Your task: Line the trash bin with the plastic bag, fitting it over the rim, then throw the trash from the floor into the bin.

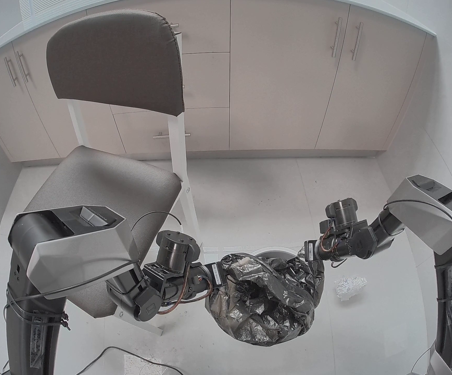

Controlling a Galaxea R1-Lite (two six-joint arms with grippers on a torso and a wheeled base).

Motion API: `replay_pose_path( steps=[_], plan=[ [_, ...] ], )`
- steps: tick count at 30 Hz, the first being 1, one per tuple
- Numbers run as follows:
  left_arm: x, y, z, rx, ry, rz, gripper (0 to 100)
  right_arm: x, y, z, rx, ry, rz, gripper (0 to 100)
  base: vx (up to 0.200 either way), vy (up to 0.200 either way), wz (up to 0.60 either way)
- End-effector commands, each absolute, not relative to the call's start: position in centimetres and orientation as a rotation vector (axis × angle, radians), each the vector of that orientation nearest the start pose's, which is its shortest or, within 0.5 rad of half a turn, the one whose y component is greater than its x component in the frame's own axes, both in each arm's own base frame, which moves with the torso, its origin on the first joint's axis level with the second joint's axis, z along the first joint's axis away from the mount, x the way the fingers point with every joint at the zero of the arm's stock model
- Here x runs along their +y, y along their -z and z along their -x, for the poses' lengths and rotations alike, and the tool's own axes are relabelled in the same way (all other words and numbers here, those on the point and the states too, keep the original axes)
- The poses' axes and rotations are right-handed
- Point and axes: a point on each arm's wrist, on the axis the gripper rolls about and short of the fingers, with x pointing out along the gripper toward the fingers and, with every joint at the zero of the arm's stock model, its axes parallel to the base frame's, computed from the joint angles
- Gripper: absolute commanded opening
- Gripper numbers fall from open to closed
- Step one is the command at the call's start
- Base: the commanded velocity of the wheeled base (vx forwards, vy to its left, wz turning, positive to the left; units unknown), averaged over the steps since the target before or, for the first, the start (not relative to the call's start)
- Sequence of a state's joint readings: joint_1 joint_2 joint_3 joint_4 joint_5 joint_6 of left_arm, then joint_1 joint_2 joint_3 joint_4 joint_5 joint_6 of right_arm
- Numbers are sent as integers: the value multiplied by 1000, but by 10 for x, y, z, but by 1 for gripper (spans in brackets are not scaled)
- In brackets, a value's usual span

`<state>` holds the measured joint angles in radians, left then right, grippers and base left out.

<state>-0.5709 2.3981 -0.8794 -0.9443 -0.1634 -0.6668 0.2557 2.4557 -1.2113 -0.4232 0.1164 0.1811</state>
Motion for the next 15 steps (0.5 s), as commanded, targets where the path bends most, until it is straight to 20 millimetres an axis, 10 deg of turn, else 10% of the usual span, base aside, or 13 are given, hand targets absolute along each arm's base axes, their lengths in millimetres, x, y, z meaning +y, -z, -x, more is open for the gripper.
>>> replay_pose_path(
  steps=[1,15],
  plan=[
    [-214,26,-326,778,495,495,0,128,39,-422,875,-311,-76,0,0,0,0],
    [-214,28,-326,778,495,495,0,152,55,-433,945,-342,-49,0,0,0,0]
  ],
)
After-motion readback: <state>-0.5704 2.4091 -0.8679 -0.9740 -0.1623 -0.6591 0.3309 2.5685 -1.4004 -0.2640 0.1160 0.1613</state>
